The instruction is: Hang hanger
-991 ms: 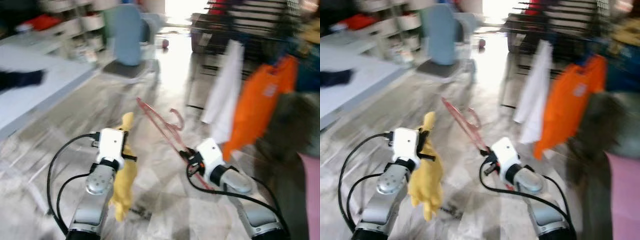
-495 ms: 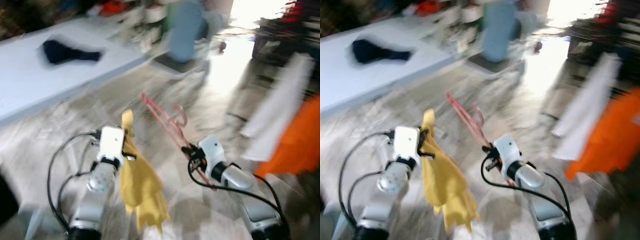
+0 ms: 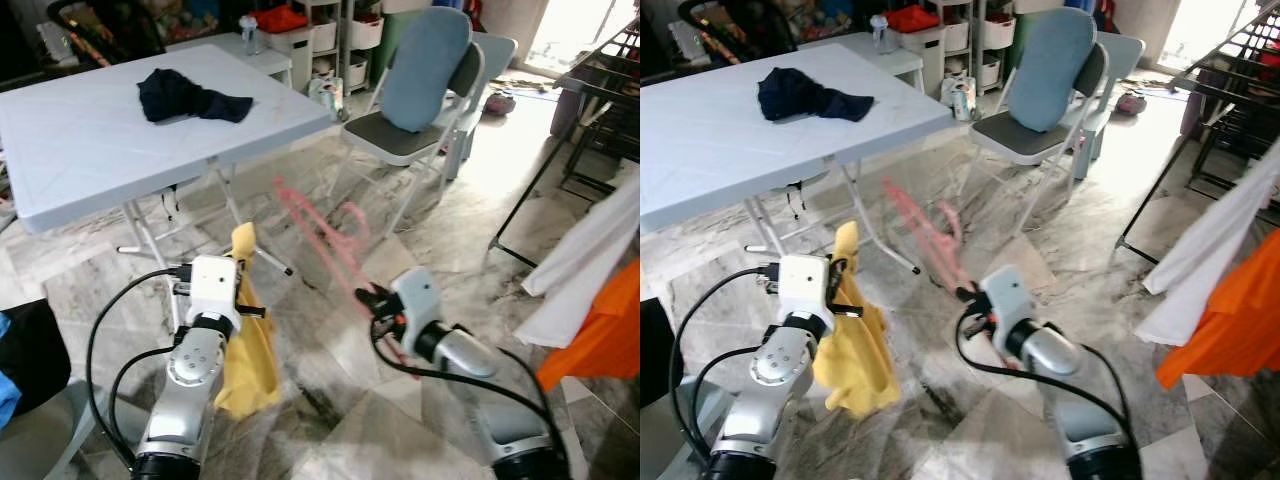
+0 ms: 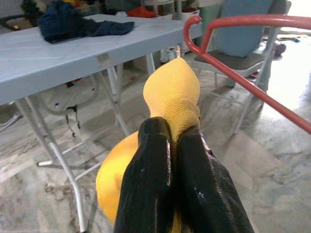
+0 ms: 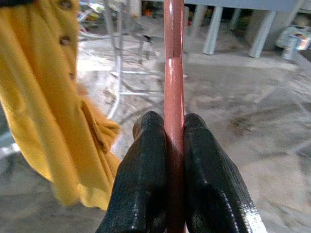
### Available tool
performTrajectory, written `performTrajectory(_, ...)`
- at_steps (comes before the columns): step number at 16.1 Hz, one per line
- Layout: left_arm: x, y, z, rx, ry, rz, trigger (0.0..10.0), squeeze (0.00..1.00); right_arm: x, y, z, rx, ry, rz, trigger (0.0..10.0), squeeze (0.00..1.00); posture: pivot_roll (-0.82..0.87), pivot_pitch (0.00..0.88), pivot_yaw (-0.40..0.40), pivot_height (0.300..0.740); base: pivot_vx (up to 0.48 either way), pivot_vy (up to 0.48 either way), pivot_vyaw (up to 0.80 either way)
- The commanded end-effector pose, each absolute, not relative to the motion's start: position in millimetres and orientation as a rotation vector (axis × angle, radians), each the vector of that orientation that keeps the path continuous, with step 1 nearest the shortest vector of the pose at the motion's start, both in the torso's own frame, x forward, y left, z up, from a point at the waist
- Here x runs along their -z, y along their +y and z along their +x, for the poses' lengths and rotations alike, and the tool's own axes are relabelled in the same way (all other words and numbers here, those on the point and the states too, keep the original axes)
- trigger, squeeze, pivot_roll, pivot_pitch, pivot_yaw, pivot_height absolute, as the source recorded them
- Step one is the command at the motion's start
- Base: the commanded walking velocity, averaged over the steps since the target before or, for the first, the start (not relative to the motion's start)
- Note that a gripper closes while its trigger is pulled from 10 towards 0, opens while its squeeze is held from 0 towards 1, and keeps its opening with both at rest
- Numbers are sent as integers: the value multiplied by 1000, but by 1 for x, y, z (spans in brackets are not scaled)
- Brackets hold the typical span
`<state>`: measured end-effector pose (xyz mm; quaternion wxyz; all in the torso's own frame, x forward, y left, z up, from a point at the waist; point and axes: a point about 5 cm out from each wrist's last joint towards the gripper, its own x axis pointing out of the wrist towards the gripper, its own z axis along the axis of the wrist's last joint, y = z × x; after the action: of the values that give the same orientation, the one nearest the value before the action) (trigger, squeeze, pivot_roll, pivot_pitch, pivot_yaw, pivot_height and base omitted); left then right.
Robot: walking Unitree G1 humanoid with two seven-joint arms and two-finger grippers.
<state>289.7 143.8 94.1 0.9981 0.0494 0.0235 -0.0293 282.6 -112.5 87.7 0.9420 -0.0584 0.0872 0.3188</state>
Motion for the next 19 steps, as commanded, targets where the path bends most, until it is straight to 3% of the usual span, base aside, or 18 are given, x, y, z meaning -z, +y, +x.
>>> performTrajectory(1,-102,143,294,70,18,94,10000,0,-94,-112,286,-653,146,-125,10000,0,-122,0,-5,740,0,0,0)
performTrajectory(8,-101,142,295,105,25,55,10000,0,-91,-115,288,-636,168,-121,10000,0,-122,0,-6,740,0,87,0)
performTrajectory(12,-102,142,294,117,27,28,10000,0,-92,-113,288,-636,165,-121,10000,0,-121,0,-3,740,0,79,-725)
performTrajectory(19,-102,142,293,131,22,16,10000,0,-90,-112,288,-634,169,-115,10000,0,-120,0,-4,740,364,103,-800)
